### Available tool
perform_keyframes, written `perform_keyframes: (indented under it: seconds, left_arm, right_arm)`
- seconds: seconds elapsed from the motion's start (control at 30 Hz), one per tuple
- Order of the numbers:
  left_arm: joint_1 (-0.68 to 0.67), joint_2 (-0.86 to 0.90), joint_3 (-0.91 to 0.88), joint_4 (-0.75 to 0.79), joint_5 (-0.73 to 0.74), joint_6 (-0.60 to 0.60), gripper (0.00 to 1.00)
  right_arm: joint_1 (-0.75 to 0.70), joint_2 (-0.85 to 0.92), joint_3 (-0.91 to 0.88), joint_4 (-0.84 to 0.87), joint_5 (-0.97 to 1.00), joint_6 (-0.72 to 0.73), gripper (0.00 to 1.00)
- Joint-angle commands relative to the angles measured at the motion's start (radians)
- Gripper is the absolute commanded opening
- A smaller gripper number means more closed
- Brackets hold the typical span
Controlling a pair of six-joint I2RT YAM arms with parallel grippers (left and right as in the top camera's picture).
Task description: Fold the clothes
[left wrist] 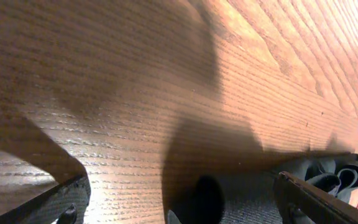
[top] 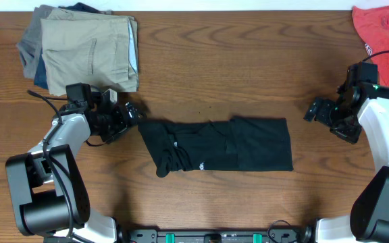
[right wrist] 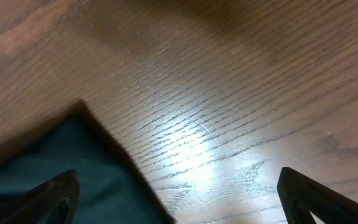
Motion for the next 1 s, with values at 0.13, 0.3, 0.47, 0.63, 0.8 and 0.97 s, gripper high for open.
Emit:
perform_keyframes:
  seconds: [0.13, 0.3, 0.47, 0.63, 0.8, 0.97]
  left_arm:
    - [0.009, 0.093, -0.108, 0.004, -0.096, 0.031, 0.96]
    - [0.009, 0.093, -0.143, 0.047, -0.071, 0.031, 0.96]
    - [0.009, 0.093, -0.153, 0.069, -0.006, 0.031, 0.96]
    - [0.005, 0.093, -0.153, 0.031, 0.054, 0.030, 0.96]
    - [-0.035, 0.094, -0.153, -0.003, 0.056, 0.029, 0.96]
    - [-0.098, 0.094, -0.153, -0.001, 0.055, 0.030, 0.96]
  right_arm:
    - [-0.006, -0.015, 0.016, 0.000, 0.000, -0.012, 0.99]
    - [-0.006, -0.015, 0.016, 0.000, 0.000, -0.012, 0.99]
    - [-0.006, -0.015, 0.016, 0.000, 0.000, -0.011, 0.99]
    - [-0.006, -0.015, 0.016, 0.000, 0.000, -0.011, 0.99]
    - [-0.006, -0.015, 0.016, 0.000, 0.000, -0.012, 0.99]
    - [-0.006, -0.015, 0.016, 0.000, 0.000, -0.012, 0.99]
